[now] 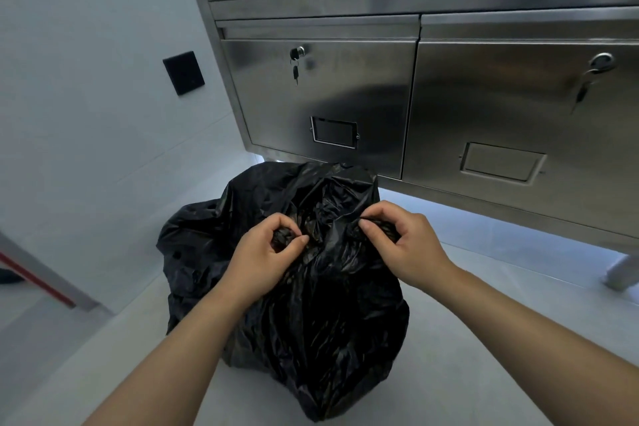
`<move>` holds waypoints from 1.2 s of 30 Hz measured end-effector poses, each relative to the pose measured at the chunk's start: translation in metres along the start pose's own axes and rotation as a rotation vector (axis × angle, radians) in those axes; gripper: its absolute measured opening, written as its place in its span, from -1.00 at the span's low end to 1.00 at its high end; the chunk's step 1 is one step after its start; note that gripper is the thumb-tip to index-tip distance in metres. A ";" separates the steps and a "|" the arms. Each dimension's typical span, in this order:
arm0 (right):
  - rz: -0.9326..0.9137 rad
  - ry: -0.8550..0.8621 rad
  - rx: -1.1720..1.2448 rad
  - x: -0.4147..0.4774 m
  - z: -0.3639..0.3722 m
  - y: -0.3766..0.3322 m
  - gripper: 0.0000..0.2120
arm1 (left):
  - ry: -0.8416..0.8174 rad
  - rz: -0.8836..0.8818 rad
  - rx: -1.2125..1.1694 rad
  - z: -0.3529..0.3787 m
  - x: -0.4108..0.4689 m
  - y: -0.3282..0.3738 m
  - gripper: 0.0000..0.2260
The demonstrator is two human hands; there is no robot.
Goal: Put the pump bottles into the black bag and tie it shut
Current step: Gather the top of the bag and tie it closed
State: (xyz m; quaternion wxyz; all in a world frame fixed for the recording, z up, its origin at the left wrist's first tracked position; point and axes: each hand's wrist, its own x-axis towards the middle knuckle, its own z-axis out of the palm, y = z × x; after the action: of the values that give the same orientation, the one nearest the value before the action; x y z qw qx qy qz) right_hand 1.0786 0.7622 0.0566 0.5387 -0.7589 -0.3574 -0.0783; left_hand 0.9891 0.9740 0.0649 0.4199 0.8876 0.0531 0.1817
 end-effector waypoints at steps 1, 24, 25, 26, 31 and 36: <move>0.001 -0.012 -0.023 -0.002 -0.003 0.005 -0.96 | 0.001 -0.003 0.025 -0.004 -0.001 -0.005 -0.88; -0.169 -0.161 -0.261 -0.001 -0.030 -0.005 -0.89 | -0.238 0.187 0.295 -0.023 0.004 0.016 -0.89; -0.160 -0.204 -0.320 -0.003 -0.032 -0.001 -0.86 | -0.264 0.193 0.357 -0.026 0.001 0.012 -0.88; -0.142 -0.246 -0.361 -0.007 -0.035 0.003 -0.82 | -0.289 0.194 0.393 -0.028 -0.003 0.009 -0.88; -0.027 -0.354 -0.369 -0.019 -0.043 0.016 -0.75 | -0.301 0.266 0.433 -0.025 -0.015 -0.006 -0.89; 0.029 -0.408 -0.487 -0.025 -0.047 0.021 -0.56 | -0.295 0.196 0.530 -0.027 -0.018 -0.025 -0.81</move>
State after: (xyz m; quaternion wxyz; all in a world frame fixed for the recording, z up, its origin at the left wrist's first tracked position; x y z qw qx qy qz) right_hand 1.0861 0.7058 0.0467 0.2595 -0.8706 -0.4179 0.0001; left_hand 0.9639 1.0056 0.0568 0.1576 0.9838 -0.0488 0.0704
